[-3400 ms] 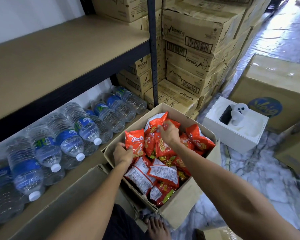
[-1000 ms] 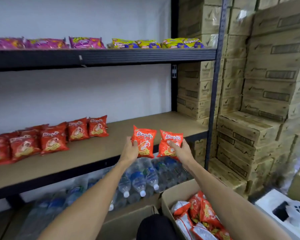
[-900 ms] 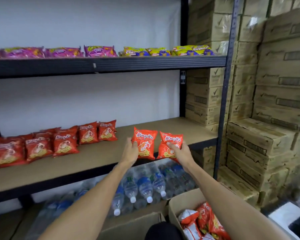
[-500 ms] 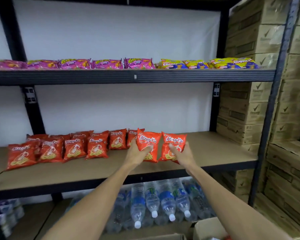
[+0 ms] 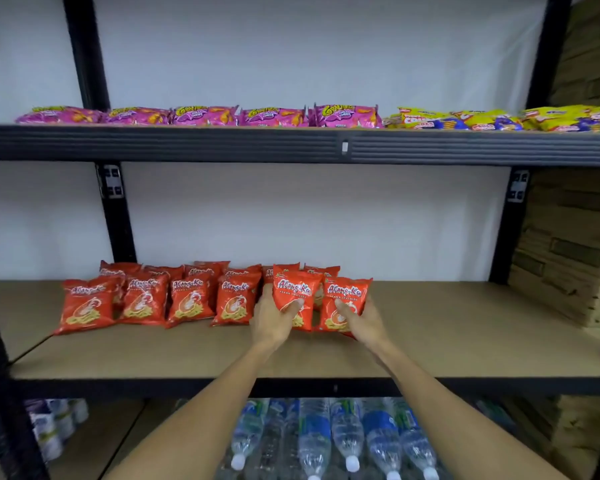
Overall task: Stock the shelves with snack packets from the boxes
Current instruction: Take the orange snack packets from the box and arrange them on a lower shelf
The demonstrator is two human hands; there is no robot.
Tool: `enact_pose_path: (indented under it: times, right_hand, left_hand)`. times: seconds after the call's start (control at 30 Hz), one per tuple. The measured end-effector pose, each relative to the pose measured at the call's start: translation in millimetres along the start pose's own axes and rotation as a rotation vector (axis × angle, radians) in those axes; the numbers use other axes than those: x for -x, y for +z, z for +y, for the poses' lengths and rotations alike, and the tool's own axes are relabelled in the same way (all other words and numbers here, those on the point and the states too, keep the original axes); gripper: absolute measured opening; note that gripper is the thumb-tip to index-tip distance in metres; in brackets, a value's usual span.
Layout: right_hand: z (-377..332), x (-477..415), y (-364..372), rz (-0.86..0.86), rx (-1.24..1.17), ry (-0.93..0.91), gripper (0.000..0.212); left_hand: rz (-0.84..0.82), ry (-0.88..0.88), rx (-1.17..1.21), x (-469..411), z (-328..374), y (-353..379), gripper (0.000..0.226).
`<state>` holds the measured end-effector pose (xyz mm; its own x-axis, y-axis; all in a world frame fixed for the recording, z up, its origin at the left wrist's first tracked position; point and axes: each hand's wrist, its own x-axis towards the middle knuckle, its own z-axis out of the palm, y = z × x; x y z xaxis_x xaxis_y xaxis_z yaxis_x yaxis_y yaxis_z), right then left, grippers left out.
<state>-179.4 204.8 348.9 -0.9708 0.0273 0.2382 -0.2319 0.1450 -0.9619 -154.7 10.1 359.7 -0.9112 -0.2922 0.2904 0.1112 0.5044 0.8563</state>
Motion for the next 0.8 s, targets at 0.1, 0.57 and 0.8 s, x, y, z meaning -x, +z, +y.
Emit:
enact_pose_path:
  times: [0.1,0.57,0.8]
  right_hand:
    - [25,-25,15,0.022,0.035,0.041,0.030]
    - [40,-42,45,0.190,0.139,-0.044,0.073]
    - [46,-45,47,0.185,0.281,-0.070,0.050]
  left_hand:
    - [0.137,-0.005,-0.172,-10,-15,3,0.078]
    - [0.224,0.095,-0.225,-31,-42,19,0.086]
    - [0.197,0.205,-0.551,-32,-51,24,0.063]
